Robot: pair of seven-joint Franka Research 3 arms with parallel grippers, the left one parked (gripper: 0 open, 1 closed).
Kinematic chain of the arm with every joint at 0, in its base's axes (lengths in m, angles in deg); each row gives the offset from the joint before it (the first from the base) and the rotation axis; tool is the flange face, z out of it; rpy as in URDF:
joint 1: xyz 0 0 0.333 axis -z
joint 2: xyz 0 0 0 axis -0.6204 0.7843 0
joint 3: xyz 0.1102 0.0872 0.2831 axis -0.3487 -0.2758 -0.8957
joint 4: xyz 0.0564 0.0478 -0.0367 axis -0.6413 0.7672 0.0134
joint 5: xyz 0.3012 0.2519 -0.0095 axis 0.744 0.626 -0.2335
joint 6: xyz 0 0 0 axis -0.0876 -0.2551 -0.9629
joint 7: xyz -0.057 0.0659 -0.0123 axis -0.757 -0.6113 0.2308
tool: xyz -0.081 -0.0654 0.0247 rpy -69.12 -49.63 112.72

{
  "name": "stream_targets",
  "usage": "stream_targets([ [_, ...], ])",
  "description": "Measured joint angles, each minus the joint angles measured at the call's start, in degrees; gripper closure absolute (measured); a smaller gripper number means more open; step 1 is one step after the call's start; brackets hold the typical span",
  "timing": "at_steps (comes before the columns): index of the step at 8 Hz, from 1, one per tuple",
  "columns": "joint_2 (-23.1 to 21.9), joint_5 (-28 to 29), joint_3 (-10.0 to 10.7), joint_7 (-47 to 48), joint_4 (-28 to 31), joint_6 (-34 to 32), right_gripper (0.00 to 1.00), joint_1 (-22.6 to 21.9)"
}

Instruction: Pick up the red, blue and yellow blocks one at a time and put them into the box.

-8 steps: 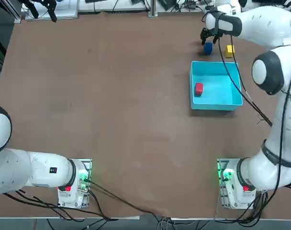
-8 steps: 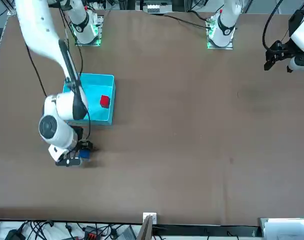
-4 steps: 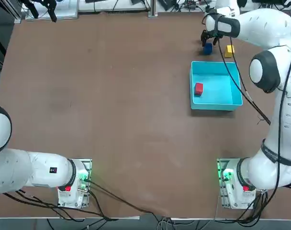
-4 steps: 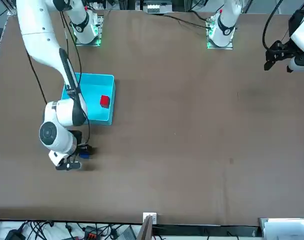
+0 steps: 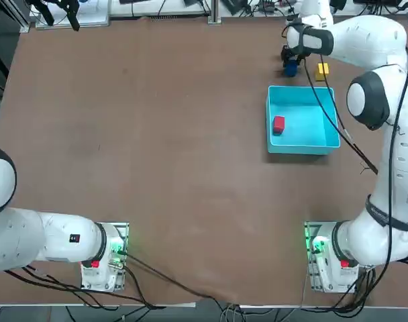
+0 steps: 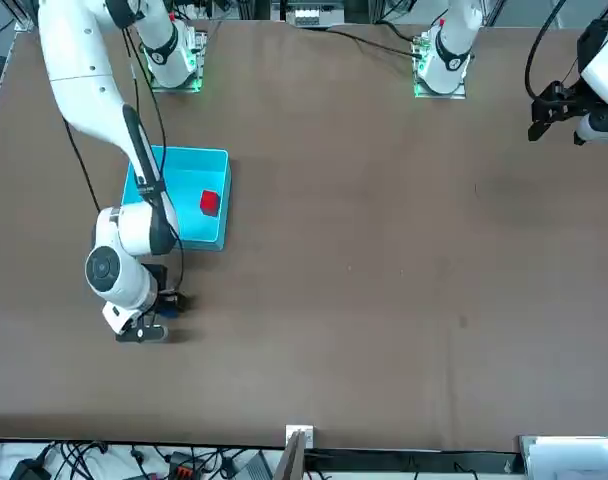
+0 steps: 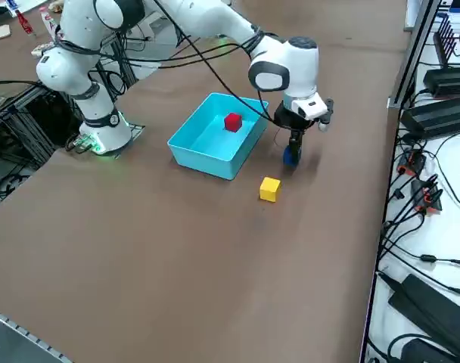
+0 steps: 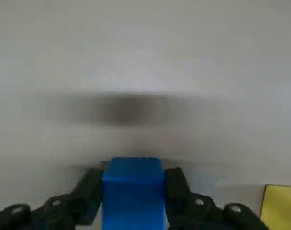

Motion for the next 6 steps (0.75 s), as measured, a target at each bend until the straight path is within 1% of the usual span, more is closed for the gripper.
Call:
stream_targets([
  [1,-0.3,0.0,0.0,0.0,-0.4,-0.4,0.31,-0.1],
  [2,-1.6,0.0,-0.1,0.0,-0.7,-2.9,0.31,-0.2],
  [3,-4.3,0.0,-0.2,0.0,-1.1,-8.4,0.31,-0.3],
  [5,-12.6,0.0,-0.8,0.1,-0.7,-20.8,0.31,-0.6],
  [6,-17.5,0.0,-0.9,0.1,2.4,-23.6,0.31,-1.1],
])
